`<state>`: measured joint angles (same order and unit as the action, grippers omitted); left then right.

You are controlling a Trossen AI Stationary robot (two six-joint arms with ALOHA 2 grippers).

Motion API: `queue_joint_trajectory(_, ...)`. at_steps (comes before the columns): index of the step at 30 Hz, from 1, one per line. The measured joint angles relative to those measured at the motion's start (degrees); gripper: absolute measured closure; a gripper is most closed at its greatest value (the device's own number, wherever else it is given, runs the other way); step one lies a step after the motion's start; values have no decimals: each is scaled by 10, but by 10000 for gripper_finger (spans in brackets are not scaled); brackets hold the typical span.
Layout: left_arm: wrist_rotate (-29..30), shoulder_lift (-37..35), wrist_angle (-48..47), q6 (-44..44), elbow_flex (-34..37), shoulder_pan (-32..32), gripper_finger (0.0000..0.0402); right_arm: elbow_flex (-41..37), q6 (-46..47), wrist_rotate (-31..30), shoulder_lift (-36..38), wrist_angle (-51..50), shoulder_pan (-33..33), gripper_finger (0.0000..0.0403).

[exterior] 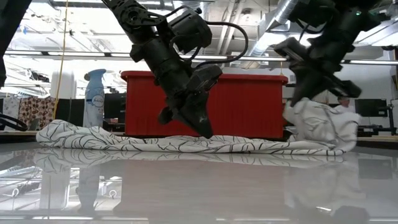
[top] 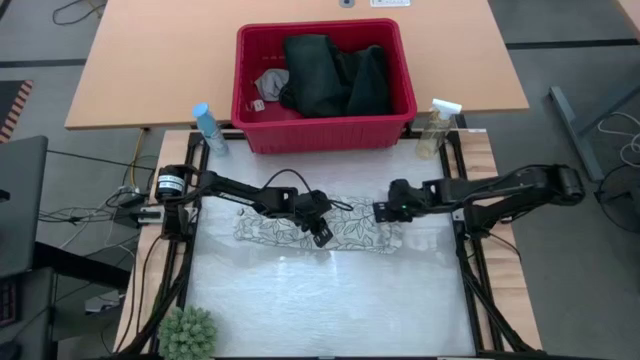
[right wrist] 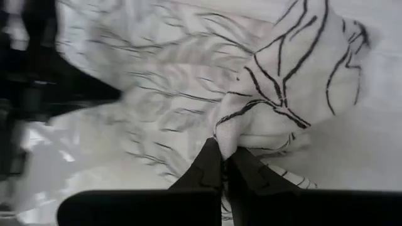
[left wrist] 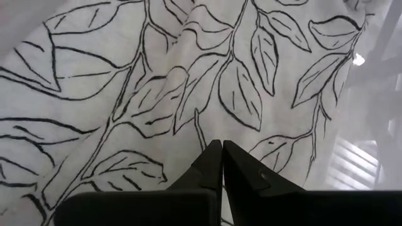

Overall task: Fold laundry
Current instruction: Fold the white-patterned shirt

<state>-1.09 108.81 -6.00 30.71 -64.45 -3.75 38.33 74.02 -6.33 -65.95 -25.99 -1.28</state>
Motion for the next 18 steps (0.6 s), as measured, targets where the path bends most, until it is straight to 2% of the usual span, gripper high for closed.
queue_joint_trajectory(6, -46, 0, -1, 12, 0, -4, 401, 10, -18, 16, -66, 97, 0, 374)
queue_joint_trajectory(13, -97, -1, -13, 26, 0, -4, 401, 120, -93, 21, -160, 95, -5, 374)
queue_joint_trajectory(18, -122, -27, -66, 29, 0, -4, 401, 194, -138, 36, -231, 67, -20, 374)
